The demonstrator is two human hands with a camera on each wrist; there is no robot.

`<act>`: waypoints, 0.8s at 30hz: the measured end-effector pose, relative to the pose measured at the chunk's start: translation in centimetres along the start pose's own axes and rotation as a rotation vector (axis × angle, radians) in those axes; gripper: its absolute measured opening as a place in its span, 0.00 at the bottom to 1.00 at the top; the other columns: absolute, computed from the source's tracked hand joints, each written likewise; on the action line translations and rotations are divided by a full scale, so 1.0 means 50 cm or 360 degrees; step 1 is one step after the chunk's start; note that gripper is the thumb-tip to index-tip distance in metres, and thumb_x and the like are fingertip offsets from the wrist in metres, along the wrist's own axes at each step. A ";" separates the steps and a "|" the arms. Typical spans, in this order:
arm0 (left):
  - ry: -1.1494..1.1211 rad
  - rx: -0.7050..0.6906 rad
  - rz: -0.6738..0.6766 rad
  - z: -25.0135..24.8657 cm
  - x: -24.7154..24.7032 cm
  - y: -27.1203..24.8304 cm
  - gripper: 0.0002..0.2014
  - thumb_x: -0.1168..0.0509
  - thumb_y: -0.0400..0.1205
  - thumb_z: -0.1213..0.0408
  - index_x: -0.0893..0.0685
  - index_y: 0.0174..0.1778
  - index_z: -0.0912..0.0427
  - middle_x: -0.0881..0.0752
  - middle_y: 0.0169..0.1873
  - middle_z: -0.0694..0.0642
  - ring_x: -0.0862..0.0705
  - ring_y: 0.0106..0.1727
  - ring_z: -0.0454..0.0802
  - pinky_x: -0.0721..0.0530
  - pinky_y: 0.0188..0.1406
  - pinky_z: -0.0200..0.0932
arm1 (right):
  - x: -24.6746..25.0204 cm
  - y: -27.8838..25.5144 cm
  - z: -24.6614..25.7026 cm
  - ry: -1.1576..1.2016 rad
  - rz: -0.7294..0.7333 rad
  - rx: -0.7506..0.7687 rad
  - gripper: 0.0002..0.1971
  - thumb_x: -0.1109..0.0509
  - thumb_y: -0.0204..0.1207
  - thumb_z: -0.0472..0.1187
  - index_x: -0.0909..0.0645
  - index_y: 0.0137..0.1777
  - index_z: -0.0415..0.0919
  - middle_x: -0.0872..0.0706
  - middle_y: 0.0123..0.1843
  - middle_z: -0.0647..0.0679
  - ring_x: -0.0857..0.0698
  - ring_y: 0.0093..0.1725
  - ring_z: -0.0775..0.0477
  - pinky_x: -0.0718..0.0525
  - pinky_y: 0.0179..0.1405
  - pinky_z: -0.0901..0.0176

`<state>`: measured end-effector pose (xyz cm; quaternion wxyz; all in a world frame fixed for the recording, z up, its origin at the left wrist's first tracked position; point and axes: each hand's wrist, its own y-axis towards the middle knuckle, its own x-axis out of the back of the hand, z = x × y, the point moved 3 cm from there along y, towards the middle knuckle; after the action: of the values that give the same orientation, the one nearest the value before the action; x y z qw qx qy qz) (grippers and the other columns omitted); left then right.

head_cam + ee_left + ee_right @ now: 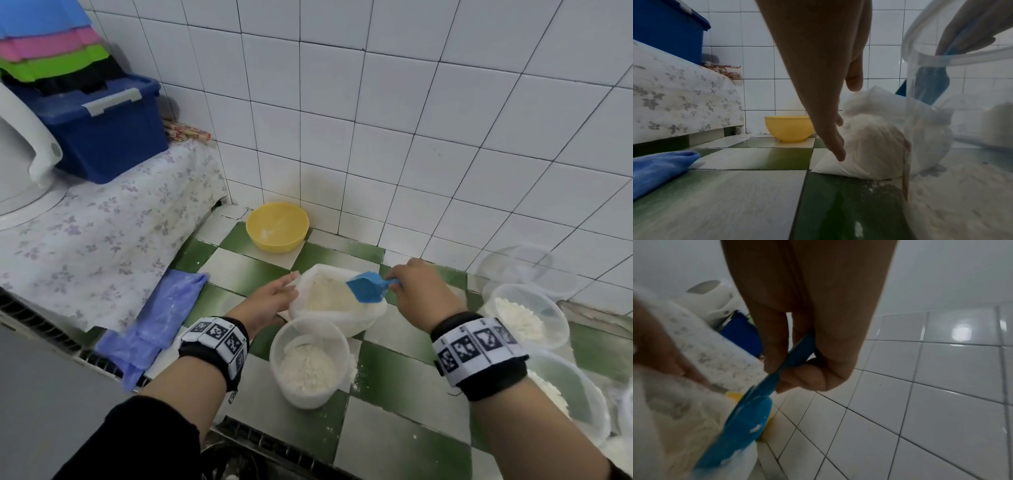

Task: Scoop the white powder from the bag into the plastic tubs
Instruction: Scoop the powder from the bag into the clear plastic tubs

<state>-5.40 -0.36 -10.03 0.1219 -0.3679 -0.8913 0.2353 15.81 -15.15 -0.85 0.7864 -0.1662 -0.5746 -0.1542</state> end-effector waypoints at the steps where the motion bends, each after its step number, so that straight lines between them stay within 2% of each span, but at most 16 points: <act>1: 0.0003 -0.0003 0.0000 -0.003 0.000 0.000 0.23 0.36 0.87 0.58 0.29 0.78 0.39 0.20 0.72 0.50 0.19 0.68 0.54 0.28 0.75 0.65 | -0.006 0.003 0.005 -0.0127 -0.0045 0.0041 0.16 0.41 0.77 0.30 0.19 0.61 0.43 0.23 0.54 0.44 0.24 0.54 0.44 0.31 0.47 0.64; 6: 0.0007 0.0008 0.0008 -0.013 -0.006 0.004 0.25 0.36 0.86 0.60 0.31 0.80 0.42 0.20 0.71 0.51 0.18 0.63 0.52 0.29 0.76 0.66 | -0.014 0.004 0.040 -0.0431 -0.0179 0.0138 0.16 0.42 0.75 0.30 0.23 0.60 0.41 0.24 0.53 0.45 0.30 0.47 0.48 0.29 0.50 0.61; 12: 0.0002 0.0066 0.0022 -0.010 -0.005 0.017 0.25 0.36 0.87 0.60 0.31 0.80 0.42 0.18 0.68 0.51 0.16 0.65 0.54 0.27 0.75 0.66 | -0.054 0.036 0.040 -0.0455 -0.0016 0.0130 0.15 0.42 0.75 0.31 0.24 0.60 0.40 0.22 0.57 0.44 0.23 0.53 0.46 0.23 0.55 0.59; 16: -0.0008 0.0087 0.0059 -0.014 -0.008 0.020 0.26 0.39 0.88 0.62 0.33 0.82 0.43 0.19 0.69 0.51 0.17 0.65 0.54 0.24 0.73 0.63 | -0.104 0.073 0.008 -0.0171 0.0087 -0.0007 0.17 0.41 0.77 0.33 0.21 0.63 0.43 0.19 0.60 0.46 0.22 0.56 0.47 0.23 0.57 0.62; 20: -0.0010 0.0109 0.0090 -0.013 -0.011 0.020 0.26 0.40 0.88 0.63 0.35 0.82 0.42 0.20 0.71 0.49 0.19 0.69 0.54 0.27 0.75 0.64 | -0.125 0.089 -0.018 0.0283 0.0171 -0.0225 0.14 0.40 0.79 0.34 0.16 0.59 0.42 0.16 0.57 0.44 0.18 0.51 0.47 0.19 0.52 0.60; 24: -0.0013 0.0128 0.0113 -0.014 -0.016 0.018 0.26 0.43 0.89 0.65 0.36 0.82 0.41 0.20 0.70 0.48 0.20 0.69 0.53 0.26 0.74 0.61 | -0.126 0.088 -0.020 0.0535 0.0192 -0.0290 0.11 0.38 0.81 0.36 0.15 0.56 0.40 0.15 0.54 0.44 0.20 0.48 0.50 0.24 0.48 0.62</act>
<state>-4.01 -0.15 -9.93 0.1244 -0.3932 -0.8680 0.2766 16.71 -11.33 -7.51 0.8609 -0.2427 -0.4077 -0.1836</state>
